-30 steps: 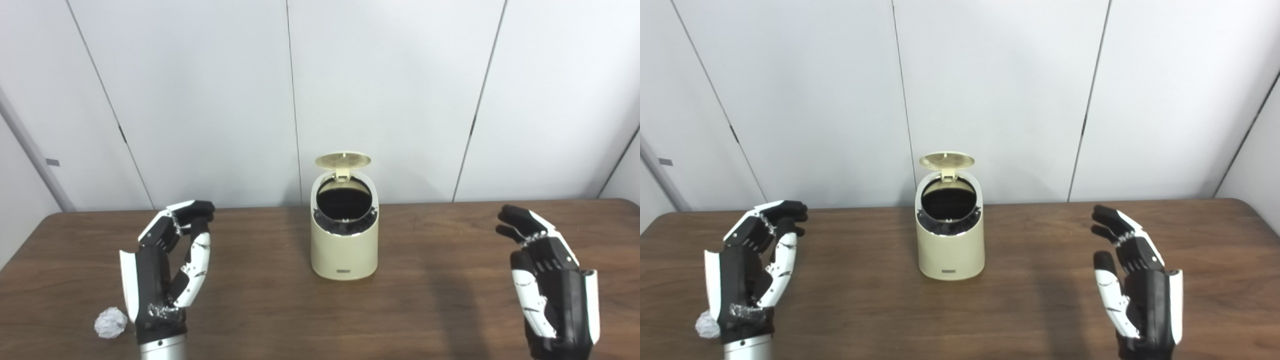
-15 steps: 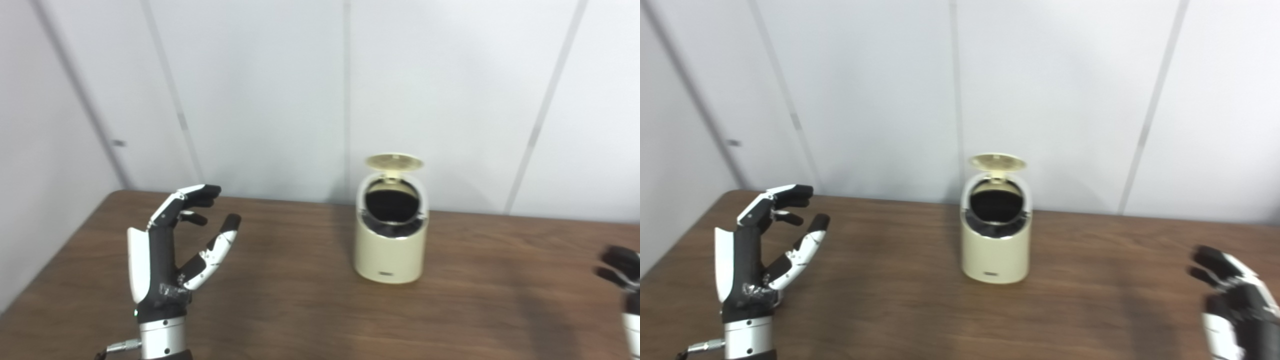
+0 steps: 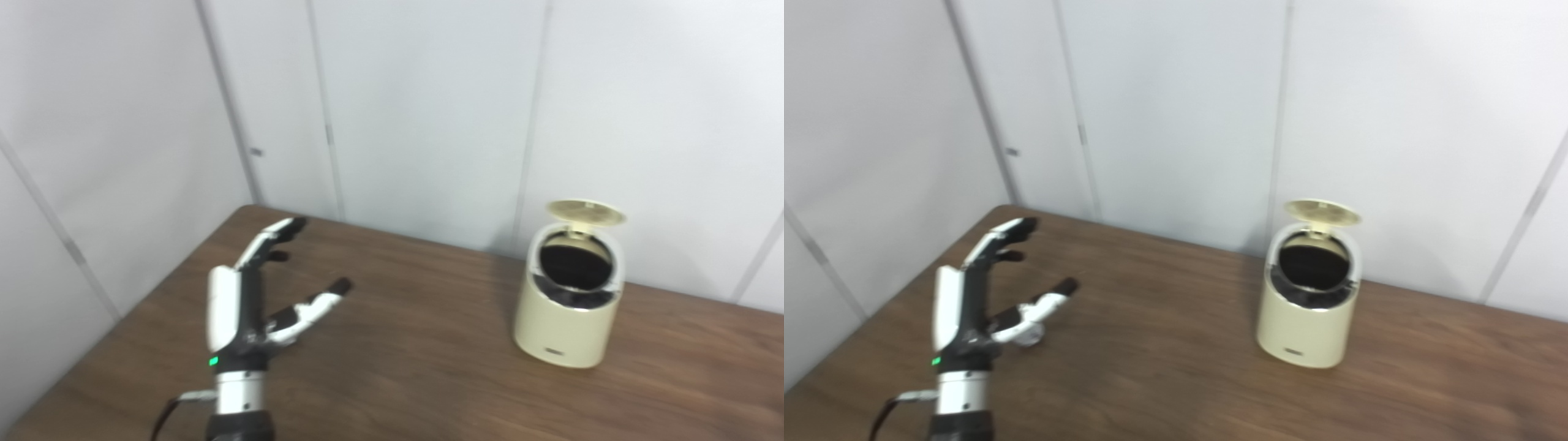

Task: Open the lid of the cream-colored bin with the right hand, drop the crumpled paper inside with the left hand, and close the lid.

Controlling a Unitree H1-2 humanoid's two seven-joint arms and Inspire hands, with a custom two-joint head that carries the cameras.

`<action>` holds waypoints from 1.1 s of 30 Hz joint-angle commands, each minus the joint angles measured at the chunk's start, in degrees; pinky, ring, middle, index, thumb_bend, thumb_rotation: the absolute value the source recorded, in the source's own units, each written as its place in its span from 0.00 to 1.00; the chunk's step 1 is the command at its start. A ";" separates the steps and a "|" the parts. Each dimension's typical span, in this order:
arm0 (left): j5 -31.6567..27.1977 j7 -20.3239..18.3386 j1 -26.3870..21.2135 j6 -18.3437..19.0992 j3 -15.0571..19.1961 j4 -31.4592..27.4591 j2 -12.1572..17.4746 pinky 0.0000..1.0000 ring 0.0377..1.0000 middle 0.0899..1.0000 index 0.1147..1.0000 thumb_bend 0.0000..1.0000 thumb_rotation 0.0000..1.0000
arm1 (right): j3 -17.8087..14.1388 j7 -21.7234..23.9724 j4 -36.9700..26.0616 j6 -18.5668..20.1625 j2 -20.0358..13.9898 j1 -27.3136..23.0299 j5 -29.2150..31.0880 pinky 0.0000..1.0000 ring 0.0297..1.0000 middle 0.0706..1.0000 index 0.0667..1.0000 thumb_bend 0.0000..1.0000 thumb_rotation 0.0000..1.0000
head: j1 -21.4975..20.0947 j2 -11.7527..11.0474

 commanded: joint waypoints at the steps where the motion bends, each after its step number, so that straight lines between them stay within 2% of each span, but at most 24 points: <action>1: 3.43 0.39 -0.87 1.69 -0.27 0.73 0.81 0.65 0.75 0.76 0.76 0.97 0.46 | -1.12 1.21 -0.44 -2.10 -1.40 -1.72 2.10 0.65 0.73 0.74 0.67 0.23 0.54 | 1.32 0.26; 6: 5.83 0.45 -1.17 4.59 -0.57 2.80 1.68 0.66 0.76 0.78 0.79 1.00 0.47 | -1.95 2.58 0.04 -2.10 -2.04 -1.25 4.94 0.64 0.72 0.72 0.66 0.25 0.52 | 1.65 1.02; 8: 7.13 0.36 -1.40 6.19 -0.66 3.90 2.03 0.66 0.77 0.79 0.82 1.00 0.51 | -1.96 2.43 -0.10 -1.86 -2.34 -0.92 4.63 0.64 0.72 0.72 0.67 0.25 0.54 | 1.73 1.20; 12: 9.89 1.66 -1.57 6.16 -1.64 5.92 3.36 0.64 0.77 0.82 0.83 1.00 0.51 | -2.20 1.70 -0.36 -1.94 -2.47 -1.02 1.99 0.65 0.74 0.74 0.69 0.26 0.58 | 1.63 1.54; 18: 14.31 2.25 -0.70 8.02 -2.51 7.95 5.15 0.64 0.77 0.83 0.86 1.00 0.55 | -2.02 1.76 -0.50 -1.75 -2.66 -1.24 1.89 0.66 0.74 0.75 0.68 0.24 0.56 | 1.62 1.72; 20: 15.72 2.40 -0.42 8.64 -2.75 8.03 5.57 0.61 0.75 0.82 0.86 1.00 0.55 | -2.02 1.65 -0.50 -1.64 -2.75 -1.27 1.73 0.65 0.74 0.74 0.68 0.24 0.56 | 1.67 1.80; 23: 18.95 2.62 0.04 9.98 -3.05 8.52 6.71 0.63 0.77 0.82 0.87 1.00 0.53 | -1.95 1.52 -0.53 -1.33 -2.89 -1.23 1.16 0.64 0.74 0.74 0.69 0.23 0.55 | 2.09 1.74; 26: 22.68 2.14 0.04 11.37 -4.09 8.54 7.72 0.60 0.76 0.81 0.83 1.00 0.49 | -1.69 1.93 -0.23 -1.61 -3.06 -1.17 1.26 0.63 0.73 0.74 0.69 0.21 0.56 | 1.91 1.85; 33: 23.84 2.67 -0.21 12.27 -5.23 12.03 9.68 0.57 0.73 0.79 0.80 1.00 0.46 | -1.35 1.45 -0.46 -0.44 -3.40 -1.05 1.20 0.62 0.72 0.73 0.68 0.23 0.61 | 1.68 1.59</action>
